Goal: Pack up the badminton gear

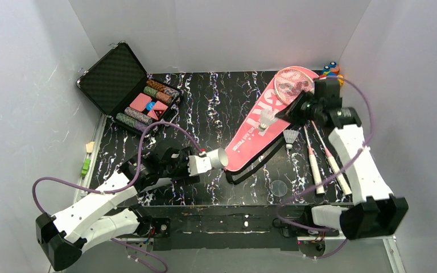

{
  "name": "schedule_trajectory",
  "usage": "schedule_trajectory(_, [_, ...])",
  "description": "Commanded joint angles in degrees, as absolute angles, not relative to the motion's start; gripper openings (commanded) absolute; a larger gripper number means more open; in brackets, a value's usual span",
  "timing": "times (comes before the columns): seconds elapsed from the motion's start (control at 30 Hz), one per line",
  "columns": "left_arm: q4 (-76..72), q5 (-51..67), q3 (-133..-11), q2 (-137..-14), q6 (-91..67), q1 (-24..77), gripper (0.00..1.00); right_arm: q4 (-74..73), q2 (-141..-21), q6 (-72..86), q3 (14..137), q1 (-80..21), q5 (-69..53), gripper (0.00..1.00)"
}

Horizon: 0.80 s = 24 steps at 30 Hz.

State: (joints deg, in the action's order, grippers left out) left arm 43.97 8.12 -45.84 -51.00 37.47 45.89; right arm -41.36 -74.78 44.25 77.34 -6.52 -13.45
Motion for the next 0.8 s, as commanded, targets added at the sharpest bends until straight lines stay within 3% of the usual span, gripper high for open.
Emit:
schedule_trajectory(0.0, [42.6,9.0,-48.3,-49.5,36.1,46.1,0.47,-29.8,-64.4,54.8,65.8,-13.0,-21.0,0.01])
schedule_trajectory(0.33, [41.6,9.6,-48.1,-50.2,34.4,46.1,0.47,-15.2,-51.3,68.9,53.1,-24.4,-17.2,0.01])
schedule_trajectory(0.77, [41.3,8.6,-48.4,-50.4,34.8,46.1,0.47,-10.0,-54.8,72.5,52.5,-34.2,-16.5,0.01])
